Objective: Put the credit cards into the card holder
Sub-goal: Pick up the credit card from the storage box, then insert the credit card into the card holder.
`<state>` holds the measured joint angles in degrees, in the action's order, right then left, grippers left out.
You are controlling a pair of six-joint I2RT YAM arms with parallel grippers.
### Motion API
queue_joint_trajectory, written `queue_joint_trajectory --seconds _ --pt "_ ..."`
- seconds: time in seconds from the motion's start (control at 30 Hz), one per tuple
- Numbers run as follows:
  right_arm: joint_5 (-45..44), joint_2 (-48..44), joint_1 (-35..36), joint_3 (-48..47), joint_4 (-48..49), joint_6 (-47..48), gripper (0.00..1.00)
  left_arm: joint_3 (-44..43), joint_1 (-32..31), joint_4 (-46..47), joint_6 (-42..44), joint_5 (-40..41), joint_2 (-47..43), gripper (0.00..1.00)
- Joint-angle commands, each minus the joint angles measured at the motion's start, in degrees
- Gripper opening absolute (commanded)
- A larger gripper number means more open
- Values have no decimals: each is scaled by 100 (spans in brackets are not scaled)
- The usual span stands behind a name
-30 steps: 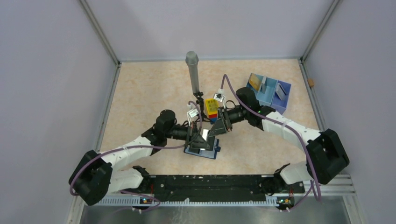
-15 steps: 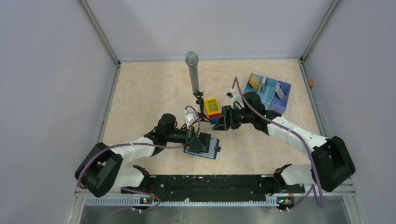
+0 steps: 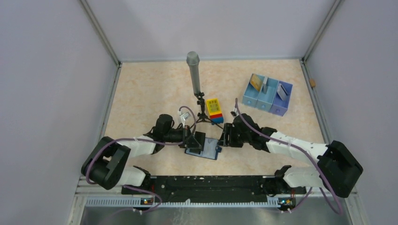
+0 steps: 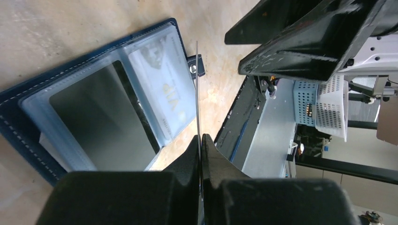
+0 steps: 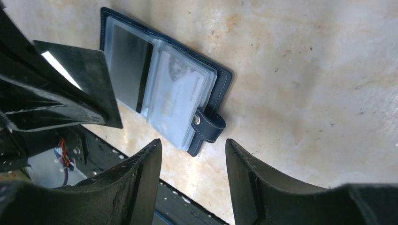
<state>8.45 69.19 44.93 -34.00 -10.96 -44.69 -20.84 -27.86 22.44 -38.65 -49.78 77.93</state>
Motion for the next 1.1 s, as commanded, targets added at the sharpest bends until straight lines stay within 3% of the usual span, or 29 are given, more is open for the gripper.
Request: queue_joint_trajectory --seconds 0.0,0.23,0.5,0.77,0.93,1.07 --pt "-660 385 373 -50 60 -732 51 62 67 -35 250 74 1 0" --pt "-818 1042 794 -302 87 -1094 52 -54 64 -378 452 116 -57 0" --pt "-1324 1145 836 -371 -166 -1185 49 -44 71 -450 469 259 65 0" --pt "-1524 1258 839 -400 -378 -1165 31 153 62 170 -61 359 162 0" --pt "-1621 1302 840 -391 -404 -1168 10 474 71 807 -563 570 228 0" --pt "-1688 1306 834 -359 -422 -1193 4 938 62 1594 -1259 1010 80 0"
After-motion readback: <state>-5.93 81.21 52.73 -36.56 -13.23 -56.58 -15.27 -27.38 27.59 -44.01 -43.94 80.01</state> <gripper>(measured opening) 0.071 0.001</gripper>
